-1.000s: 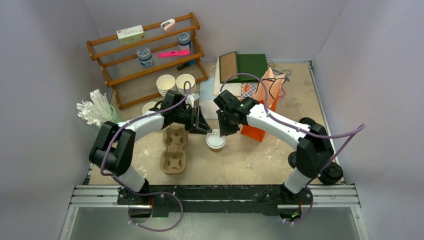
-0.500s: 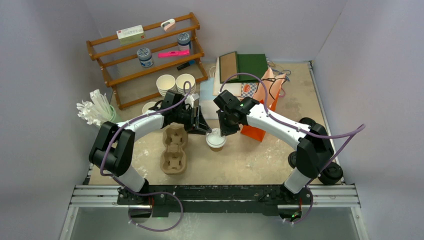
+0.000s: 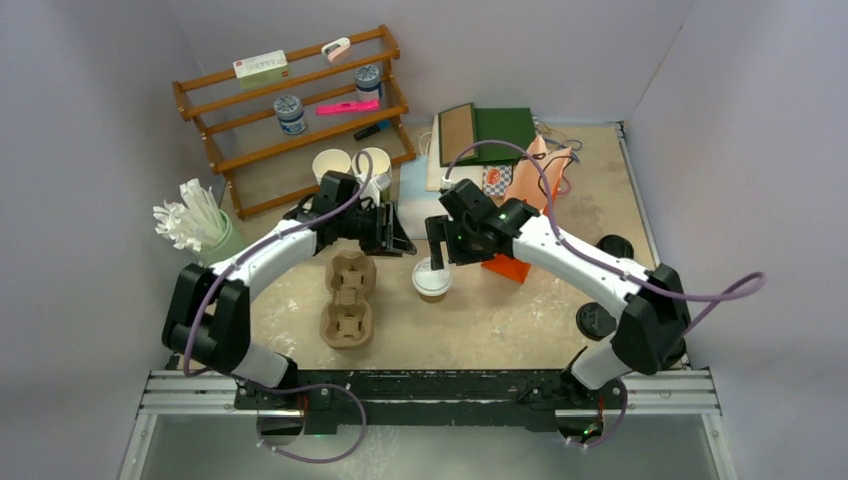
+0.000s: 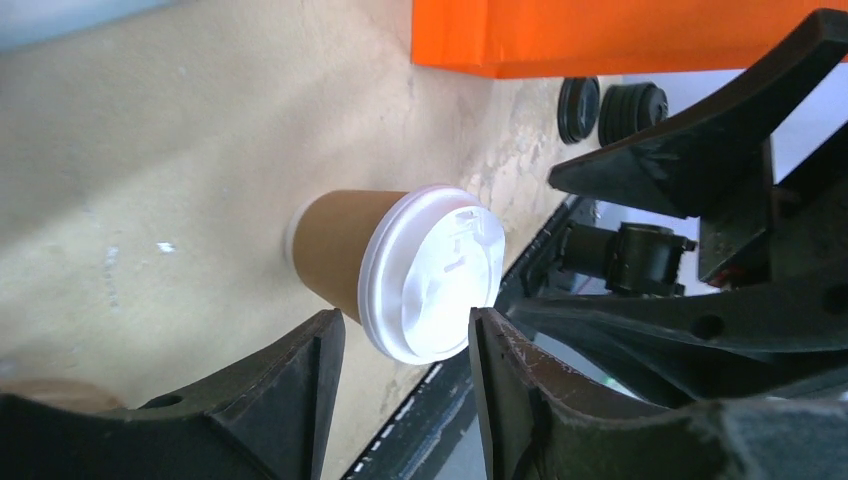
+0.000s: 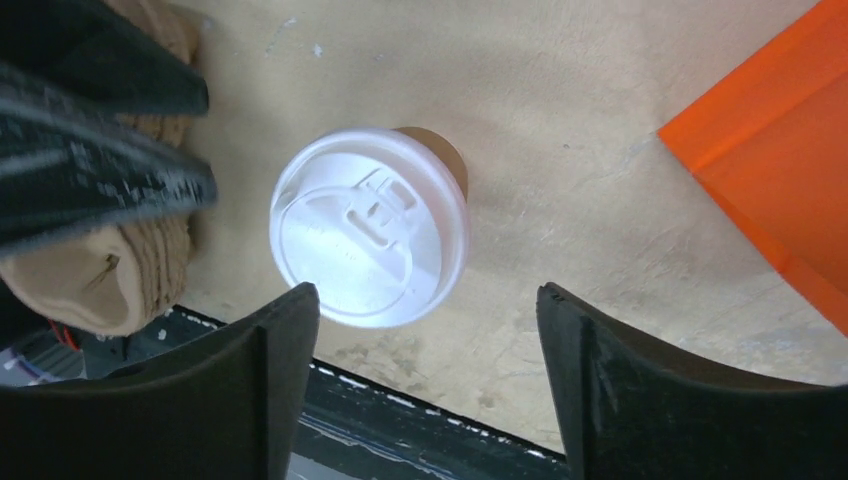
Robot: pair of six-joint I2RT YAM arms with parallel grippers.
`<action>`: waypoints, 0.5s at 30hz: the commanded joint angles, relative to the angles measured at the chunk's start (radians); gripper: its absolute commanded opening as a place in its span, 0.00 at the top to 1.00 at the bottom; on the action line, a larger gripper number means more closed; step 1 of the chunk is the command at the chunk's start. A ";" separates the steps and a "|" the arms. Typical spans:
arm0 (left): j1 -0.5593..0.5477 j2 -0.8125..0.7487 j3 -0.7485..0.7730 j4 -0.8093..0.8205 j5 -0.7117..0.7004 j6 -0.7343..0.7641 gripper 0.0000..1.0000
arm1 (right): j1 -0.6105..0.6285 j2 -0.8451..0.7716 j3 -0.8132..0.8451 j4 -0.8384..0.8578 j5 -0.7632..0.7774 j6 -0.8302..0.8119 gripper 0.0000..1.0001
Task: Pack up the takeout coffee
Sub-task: Close the cup lid on the coffee cup.
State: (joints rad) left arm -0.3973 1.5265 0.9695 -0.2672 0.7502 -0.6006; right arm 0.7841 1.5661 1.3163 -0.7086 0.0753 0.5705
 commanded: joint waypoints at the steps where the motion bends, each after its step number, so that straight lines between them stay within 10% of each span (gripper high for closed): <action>1: 0.041 -0.134 0.049 -0.057 -0.145 0.054 0.49 | -0.004 -0.117 -0.037 0.118 -0.012 -0.163 0.11; 15: 0.086 -0.223 -0.022 -0.066 -0.160 0.043 0.49 | 0.106 -0.046 -0.019 0.157 -0.078 -0.680 0.01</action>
State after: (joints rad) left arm -0.3141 1.3159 0.9550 -0.3325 0.5900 -0.5789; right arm 0.8562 1.5173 1.2732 -0.5426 0.0013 0.0559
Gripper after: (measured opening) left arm 0.507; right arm 0.984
